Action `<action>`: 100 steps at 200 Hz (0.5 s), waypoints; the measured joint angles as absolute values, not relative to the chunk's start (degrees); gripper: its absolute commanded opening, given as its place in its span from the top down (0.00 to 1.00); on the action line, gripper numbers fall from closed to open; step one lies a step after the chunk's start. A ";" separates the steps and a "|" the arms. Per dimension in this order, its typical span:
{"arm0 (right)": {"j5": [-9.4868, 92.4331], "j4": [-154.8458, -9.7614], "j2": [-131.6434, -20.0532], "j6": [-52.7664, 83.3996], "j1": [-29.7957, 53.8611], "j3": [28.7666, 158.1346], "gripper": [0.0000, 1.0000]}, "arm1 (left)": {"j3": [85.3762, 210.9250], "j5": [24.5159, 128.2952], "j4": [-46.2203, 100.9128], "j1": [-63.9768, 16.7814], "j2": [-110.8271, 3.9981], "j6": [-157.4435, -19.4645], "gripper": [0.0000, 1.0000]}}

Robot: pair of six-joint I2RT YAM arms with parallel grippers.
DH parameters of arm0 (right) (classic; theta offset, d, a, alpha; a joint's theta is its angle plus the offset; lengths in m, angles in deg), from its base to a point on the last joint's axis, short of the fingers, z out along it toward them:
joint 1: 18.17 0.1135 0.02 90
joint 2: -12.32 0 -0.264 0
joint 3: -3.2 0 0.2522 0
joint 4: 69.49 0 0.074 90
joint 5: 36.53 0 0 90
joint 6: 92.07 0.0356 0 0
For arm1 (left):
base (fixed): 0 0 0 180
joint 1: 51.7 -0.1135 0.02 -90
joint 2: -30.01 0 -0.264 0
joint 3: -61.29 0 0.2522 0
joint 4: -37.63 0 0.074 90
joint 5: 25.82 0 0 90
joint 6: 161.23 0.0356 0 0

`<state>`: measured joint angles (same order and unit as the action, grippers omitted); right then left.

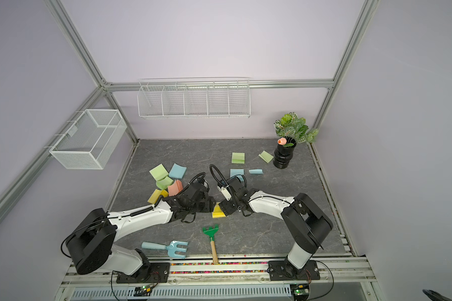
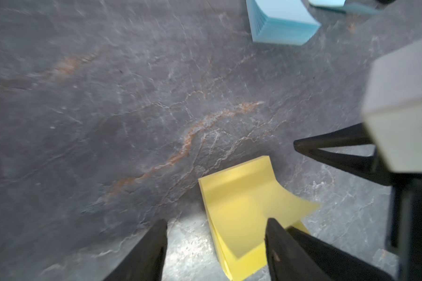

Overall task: Tear off pages from different memo pads
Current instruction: Pick up the memo pad from the center of the board.

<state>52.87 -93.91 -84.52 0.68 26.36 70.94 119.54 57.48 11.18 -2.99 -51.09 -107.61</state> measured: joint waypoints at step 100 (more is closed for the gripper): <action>57.72 -112.20 -95.60 -12.83 29.95 88.71 0.53 | 106.23 47.62 4.95 -4.82 -26.02 -110.65 0.33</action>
<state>57.72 -112.20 -95.60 -12.83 29.95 88.71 106.23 47.62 4.95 -4.82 -26.02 -110.65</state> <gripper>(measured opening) 0.559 0.666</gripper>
